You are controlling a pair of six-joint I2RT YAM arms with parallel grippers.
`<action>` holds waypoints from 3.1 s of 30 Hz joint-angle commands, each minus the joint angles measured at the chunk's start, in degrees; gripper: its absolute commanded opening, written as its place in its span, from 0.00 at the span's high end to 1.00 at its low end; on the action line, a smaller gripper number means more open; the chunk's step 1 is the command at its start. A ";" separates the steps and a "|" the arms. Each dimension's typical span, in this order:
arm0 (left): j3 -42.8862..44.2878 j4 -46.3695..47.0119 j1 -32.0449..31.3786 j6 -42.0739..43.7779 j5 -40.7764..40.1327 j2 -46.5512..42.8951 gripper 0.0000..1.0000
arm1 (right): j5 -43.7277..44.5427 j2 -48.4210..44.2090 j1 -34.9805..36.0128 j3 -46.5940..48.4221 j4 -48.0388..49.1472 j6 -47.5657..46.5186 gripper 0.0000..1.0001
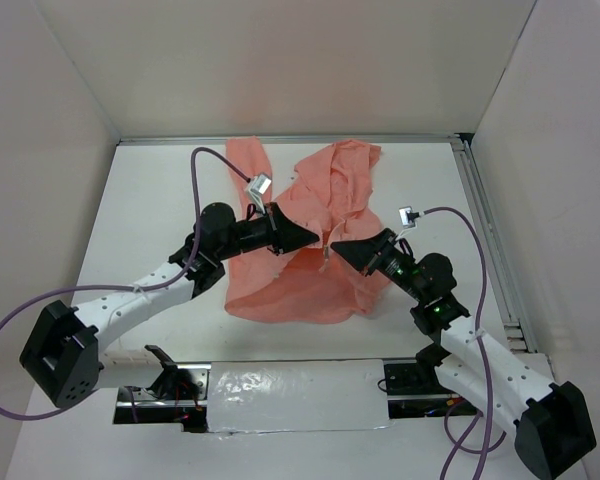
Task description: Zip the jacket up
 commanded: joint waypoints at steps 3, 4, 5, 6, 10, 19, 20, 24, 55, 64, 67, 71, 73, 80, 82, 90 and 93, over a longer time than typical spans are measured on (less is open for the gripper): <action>0.43 8.38 0.27 0.47 3.35 0.92 1.00 | 0.60 0.54 0.64 2.79 5.71 2.17 1.00; 0.43 7.86 0.27 0.04 3.18 1.00 1.00 | 0.60 0.46 0.64 2.79 5.62 2.17 1.00; 0.52 8.11 0.27 0.29 3.18 1.09 1.00 | 0.34 0.28 0.81 2.79 5.71 2.17 1.00; 0.43 8.20 0.27 0.38 3.09 1.09 1.00 | 0.42 0.37 0.73 2.87 5.71 2.17 1.00; -0.09 8.99 0.27 0.47 2.56 0.57 1.00 | -0.10 -0.07 0.72 2.97 5.44 2.34 1.00; -0.62 9.52 0.27 0.03 2.83 1.00 1.00 | -1.42 0.63 0.81 2.88 6.85 3.31 1.00; -0.62 9.61 0.27 -0.32 2.65 0.92 1.00 | -1.42 0.54 0.81 2.96 6.68 3.22 1.00; -0.53 8.91 0.27 0.56 1.60 0.39 1.00 | -1.33 -0.51 0.81 3.05 4.57 2.87 1.00; -3.25 10.93 -0.34 3.20 -0.60 -1.90 1.00 | -3.70 0.10 -0.24 5.78 -4.32 3.75 1.00; -3.26 11.02 -1.22 3.99 -2.36 -1.46 1.00 | -5.46 -0.25 -0.24 5.95 -3.34 4.80 1.00; -3.52 11.02 -1.49 4.08 -2.71 -1.72 1.00 | -5.73 0.28 -0.24 6.13 -3.17 4.80 1.00; -4.22 11.54 -1.84 4.95 -2.97 -2.95 1.00 | -4.76 0.81 -0.42 5.95 -3.00 5.85 1.00; -4.66 11.46 -2.54 5.65 -4.20 -3.47 1.00 | -4.76 0.89 -0.51 5.69 -1.59 6.38 1.00; -6.51 12.43 -3.16 5.48 -5.78 -4.97 1.00 | -5.02 1.68 -0.68 6.39 -2.91 6.39 1.00; -6.42 12.51 -3.16 5.74 -6.05 -5.50 1.00 | -5.37 1.42 -0.68 6.39 -3.25 5.95 1.00; -5.98 12.07 -3.24 6.53 -9.56 -6.38 1.00 | -6.25 -0.60 -0.59 6.22 -7.12 4.28 1.00; -6.16 12.42 -3.24 6.45 -9.22 -6.29 1.00 | -6.78 -0.60 -0.59 6.22 -6.08 4.45 1.00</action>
